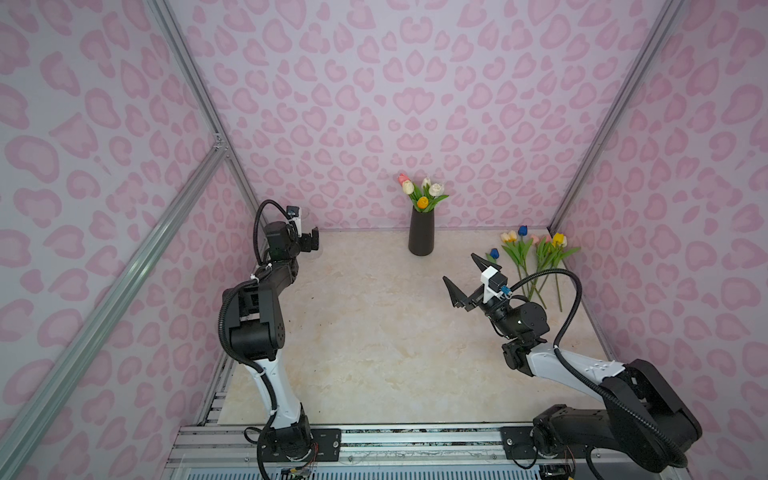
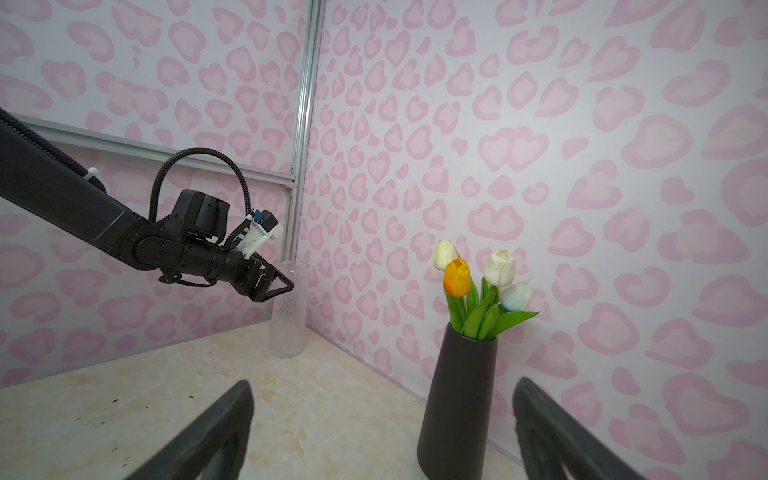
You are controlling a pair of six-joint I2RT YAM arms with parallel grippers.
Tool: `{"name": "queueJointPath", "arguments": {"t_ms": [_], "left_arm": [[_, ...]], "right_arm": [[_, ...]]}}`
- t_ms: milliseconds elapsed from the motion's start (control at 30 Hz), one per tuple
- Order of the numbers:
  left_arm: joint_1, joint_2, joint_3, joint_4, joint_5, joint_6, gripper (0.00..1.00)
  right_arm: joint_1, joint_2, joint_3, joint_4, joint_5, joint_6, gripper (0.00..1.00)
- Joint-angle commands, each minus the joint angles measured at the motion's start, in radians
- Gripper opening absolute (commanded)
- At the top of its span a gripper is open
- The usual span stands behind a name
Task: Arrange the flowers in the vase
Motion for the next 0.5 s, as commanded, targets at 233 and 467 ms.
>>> {"name": "queueJointPath", "arguments": {"t_ms": [233, 467], "left_arm": [[0.009, 0.142, 0.035, 0.248, 0.005, -0.009, 0.97], [0.009, 0.192, 0.050, 0.358, -0.019, -0.033, 0.99]], "right_arm": [[0.025, -0.214, -0.032, -0.084, 0.053, -0.033, 0.94], [0.074, -0.395, -0.007, -0.295, 0.061, -0.093, 0.94]]}}
